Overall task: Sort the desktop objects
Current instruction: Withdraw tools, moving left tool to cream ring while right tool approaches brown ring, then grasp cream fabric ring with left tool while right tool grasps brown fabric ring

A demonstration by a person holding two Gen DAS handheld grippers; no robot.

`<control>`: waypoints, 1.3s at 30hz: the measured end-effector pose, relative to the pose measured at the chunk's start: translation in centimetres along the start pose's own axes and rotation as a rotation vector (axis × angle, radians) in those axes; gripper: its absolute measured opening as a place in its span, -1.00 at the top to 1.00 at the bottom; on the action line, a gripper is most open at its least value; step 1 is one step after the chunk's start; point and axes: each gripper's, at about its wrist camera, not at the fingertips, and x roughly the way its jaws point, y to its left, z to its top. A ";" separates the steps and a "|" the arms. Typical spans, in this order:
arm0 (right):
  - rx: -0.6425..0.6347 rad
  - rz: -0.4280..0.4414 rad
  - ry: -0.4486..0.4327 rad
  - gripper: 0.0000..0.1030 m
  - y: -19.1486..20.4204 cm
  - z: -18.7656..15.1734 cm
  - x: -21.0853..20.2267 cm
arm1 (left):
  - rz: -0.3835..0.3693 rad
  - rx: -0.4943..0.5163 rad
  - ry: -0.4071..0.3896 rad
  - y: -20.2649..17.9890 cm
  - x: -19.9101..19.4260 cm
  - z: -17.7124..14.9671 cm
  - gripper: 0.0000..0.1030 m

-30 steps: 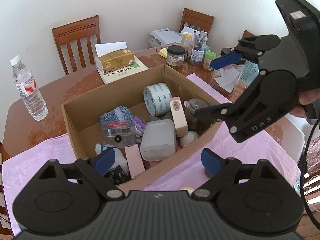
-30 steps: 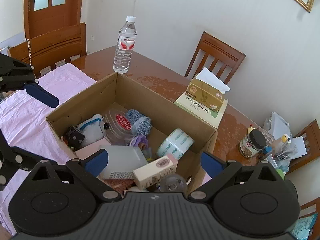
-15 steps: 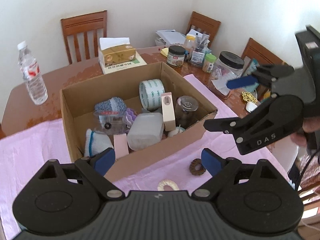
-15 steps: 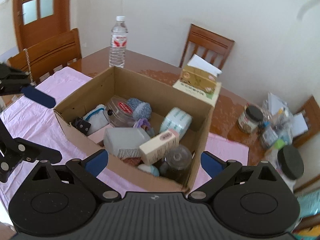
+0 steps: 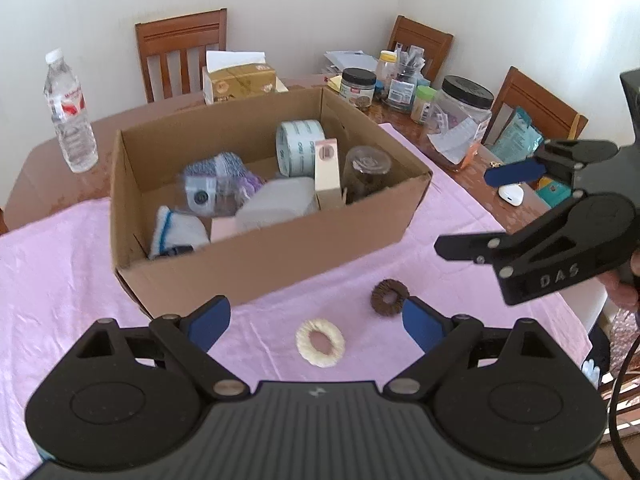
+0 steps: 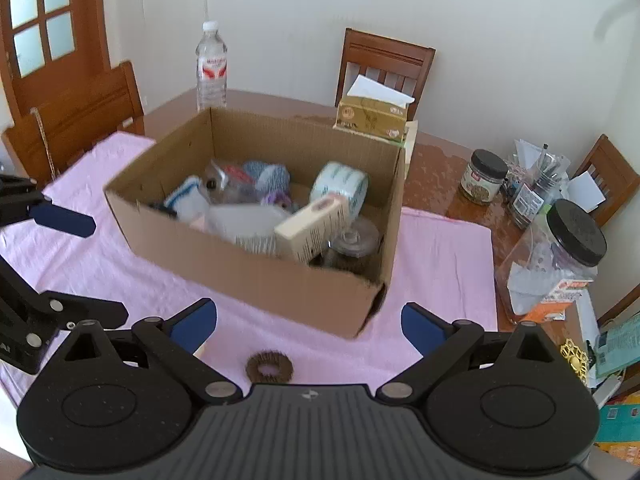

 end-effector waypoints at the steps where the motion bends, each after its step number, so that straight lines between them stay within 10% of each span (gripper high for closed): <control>1: -0.004 -0.004 0.009 -0.94 0.1 -0.4 0.3 | -0.003 0.005 -0.001 -0.1 0.2 -0.2 -0.81; 21: 0.019 0.062 0.154 -0.68 0.3 -4.4 5.7 | -0.032 0.220 0.132 -1.0 7.5 -3.5 -0.79; 39: -0.039 0.110 0.210 -0.48 1.2 -4.7 8.9 | -0.085 0.264 0.127 0.0 9.5 -4.0 0.03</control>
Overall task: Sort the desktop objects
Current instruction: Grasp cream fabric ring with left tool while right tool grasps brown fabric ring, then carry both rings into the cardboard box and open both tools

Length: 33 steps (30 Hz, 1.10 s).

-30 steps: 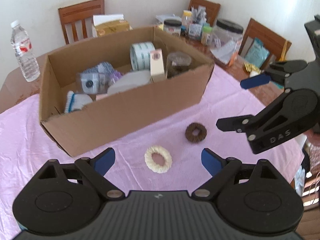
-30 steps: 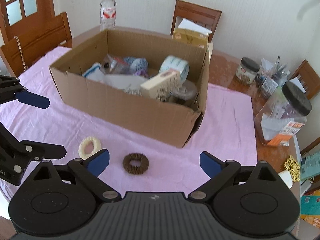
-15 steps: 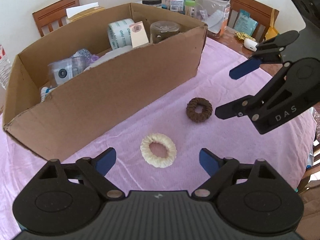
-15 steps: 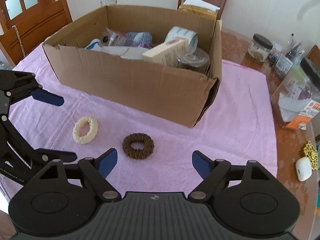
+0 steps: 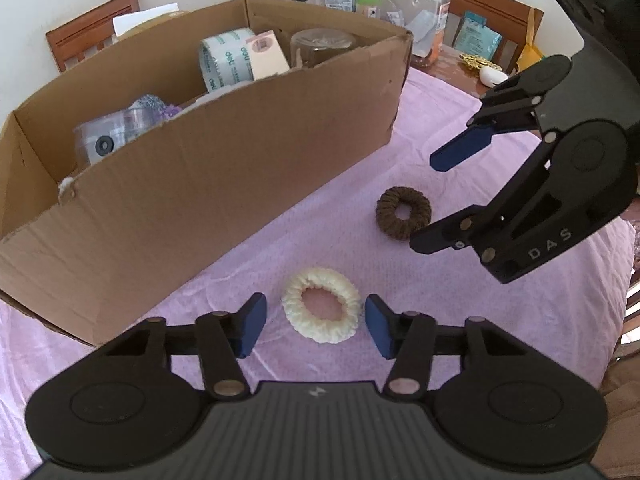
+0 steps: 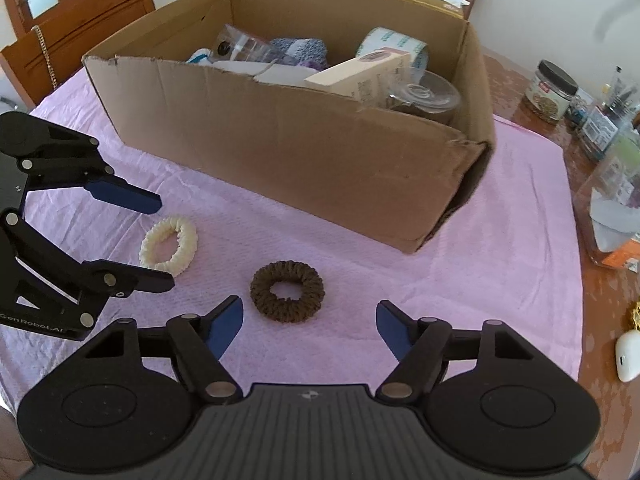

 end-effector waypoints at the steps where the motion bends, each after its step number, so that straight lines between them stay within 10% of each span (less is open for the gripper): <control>1: -0.007 0.003 0.000 -0.45 0.1 0.1 0.1 | -0.011 -0.006 0.000 0.1 0.1 0.0 0.07; 19: -0.061 0.038 0.002 0.07 0.4 0.5 0.7 | -0.059 -0.053 -0.019 1.0 0.1 0.0 0.27; 33: -0.073 0.043 -0.038 0.09 0.4 0.8 -2.1 | -0.069 -0.072 -0.047 1.2 -2.1 0.6 0.29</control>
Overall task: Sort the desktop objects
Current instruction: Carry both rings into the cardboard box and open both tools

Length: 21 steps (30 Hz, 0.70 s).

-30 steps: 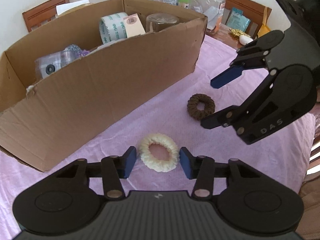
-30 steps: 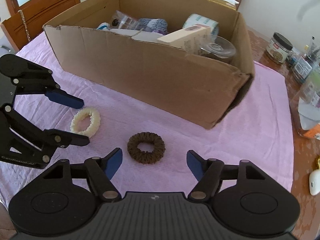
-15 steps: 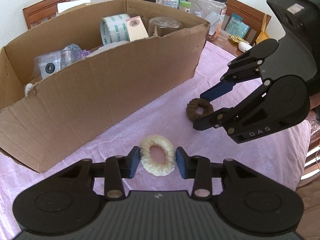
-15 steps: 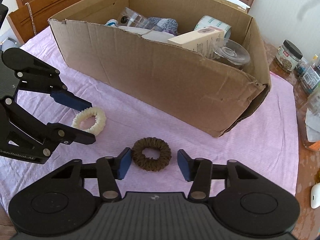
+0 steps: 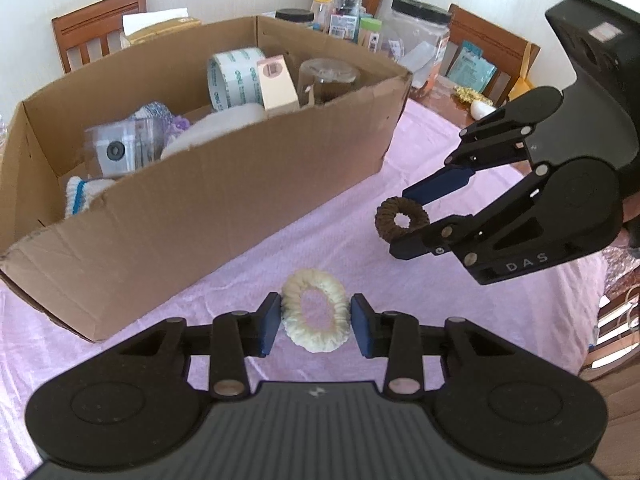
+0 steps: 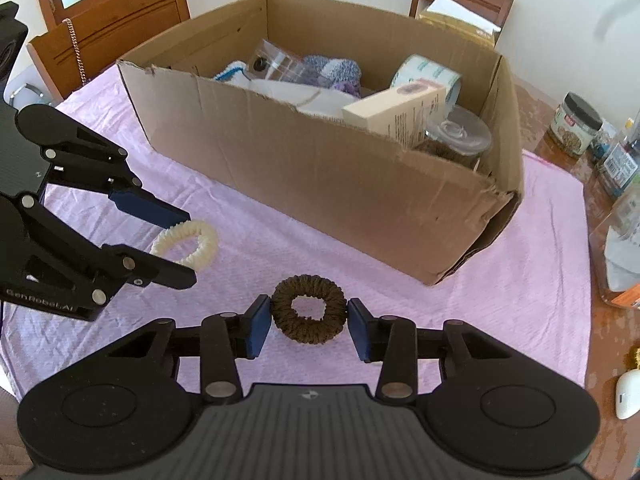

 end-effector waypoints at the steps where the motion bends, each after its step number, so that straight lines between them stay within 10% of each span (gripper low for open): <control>1: -0.002 -0.001 -0.006 0.09 0.0 0.0 -0.3 | 0.001 -0.003 -0.003 0.0 -0.3 0.1 0.29; 21: -0.090 -0.072 -0.192 0.09 0.7 3.7 -6.6 | 0.114 0.037 -0.154 -1.0 -7.1 4.6 0.29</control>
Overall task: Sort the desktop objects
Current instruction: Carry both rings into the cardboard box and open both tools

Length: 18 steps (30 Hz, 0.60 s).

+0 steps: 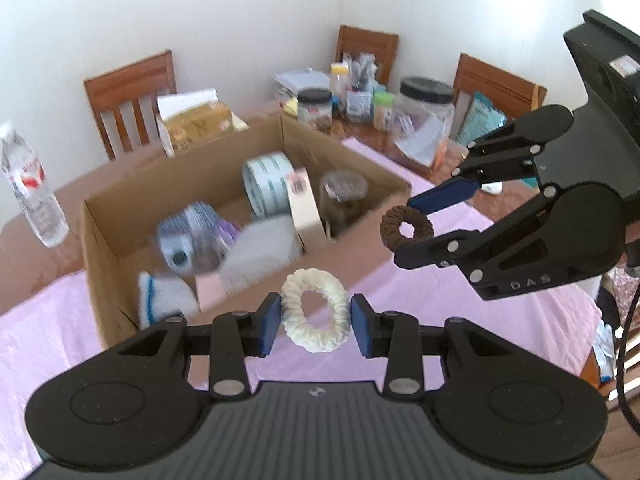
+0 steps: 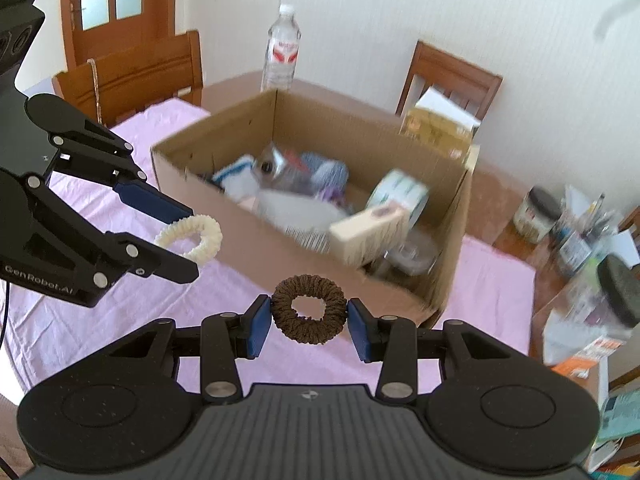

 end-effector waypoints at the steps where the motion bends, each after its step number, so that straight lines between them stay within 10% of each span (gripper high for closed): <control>1: -0.005 -0.005 -0.009 0.09 -0.1 0.4 -0.1 | 0.006 0.002 -0.010 0.1 -0.2 0.3 0.29; 18: -0.074 -0.032 -0.081 0.09 -2.4 6.8 1.0 | 0.112 0.011 -0.066 4.0 0.5 4.5 0.28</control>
